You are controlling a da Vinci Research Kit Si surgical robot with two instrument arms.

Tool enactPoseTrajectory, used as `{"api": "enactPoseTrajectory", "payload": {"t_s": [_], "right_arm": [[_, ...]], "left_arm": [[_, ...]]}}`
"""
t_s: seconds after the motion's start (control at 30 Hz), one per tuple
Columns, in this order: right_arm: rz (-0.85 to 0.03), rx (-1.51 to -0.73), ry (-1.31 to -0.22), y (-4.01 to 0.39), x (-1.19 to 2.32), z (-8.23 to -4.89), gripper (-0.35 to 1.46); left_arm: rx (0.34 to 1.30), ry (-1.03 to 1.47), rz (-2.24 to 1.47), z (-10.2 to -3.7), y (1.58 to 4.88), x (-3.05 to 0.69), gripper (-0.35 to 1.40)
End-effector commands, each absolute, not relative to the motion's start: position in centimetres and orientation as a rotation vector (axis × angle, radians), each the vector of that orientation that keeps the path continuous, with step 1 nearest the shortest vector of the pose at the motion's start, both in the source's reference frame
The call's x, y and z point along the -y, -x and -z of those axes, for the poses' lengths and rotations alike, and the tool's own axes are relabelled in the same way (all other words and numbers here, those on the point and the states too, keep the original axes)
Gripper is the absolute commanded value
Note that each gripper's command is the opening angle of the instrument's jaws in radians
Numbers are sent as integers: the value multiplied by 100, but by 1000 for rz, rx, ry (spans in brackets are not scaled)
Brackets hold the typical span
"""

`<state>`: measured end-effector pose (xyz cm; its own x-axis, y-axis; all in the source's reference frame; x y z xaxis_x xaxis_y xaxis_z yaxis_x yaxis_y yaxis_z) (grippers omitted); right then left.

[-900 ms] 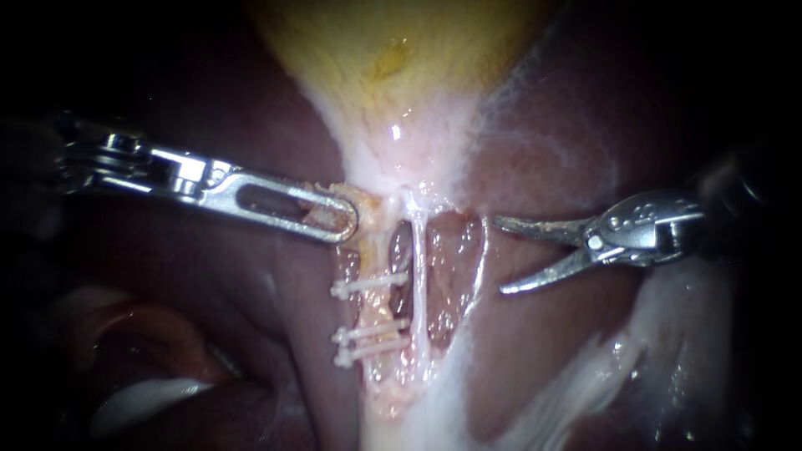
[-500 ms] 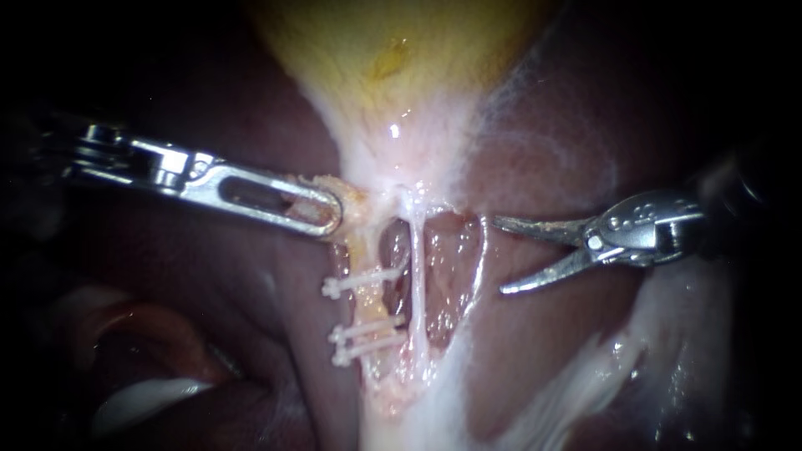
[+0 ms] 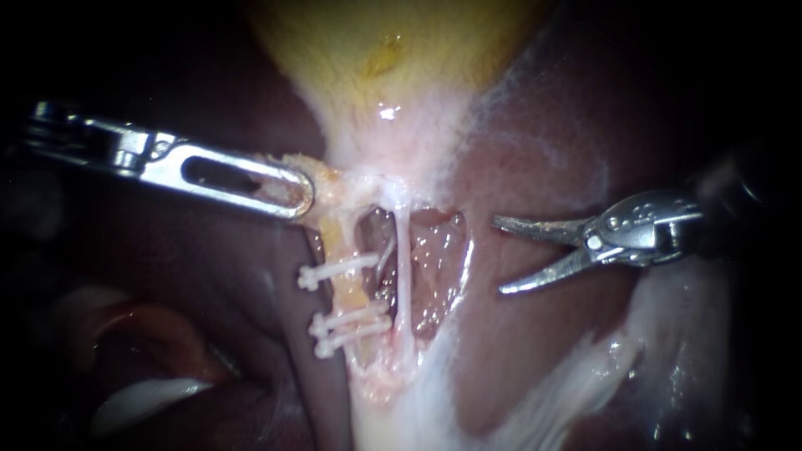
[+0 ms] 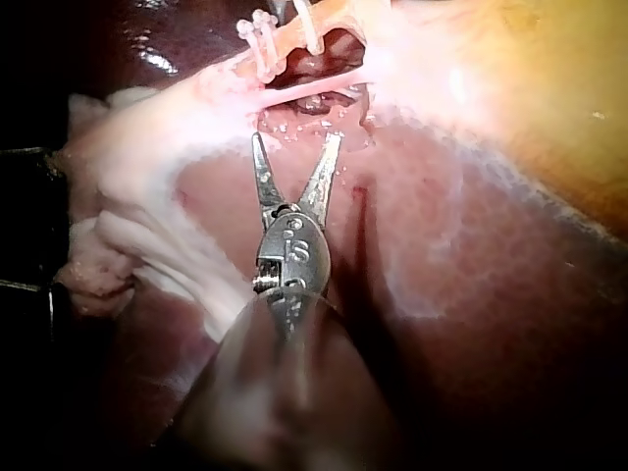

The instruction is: Go to the cutting position left tube

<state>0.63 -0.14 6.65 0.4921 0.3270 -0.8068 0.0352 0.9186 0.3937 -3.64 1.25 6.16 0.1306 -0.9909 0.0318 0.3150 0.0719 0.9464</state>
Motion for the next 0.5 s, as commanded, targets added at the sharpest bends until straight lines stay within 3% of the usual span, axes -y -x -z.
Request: {"api": "enactPoseTrajectory", "payload": {"t_s": [0.03,0.5], "right_arm": [[-177,-1050,-389,-66,18,-666,144],[-175,-1059,-451,-112,51,-694,144]], "left_arm": [[907,-988,1216,-617,364,-125,-35],[907,-986,1219,-614,367,-123,-35]]}}
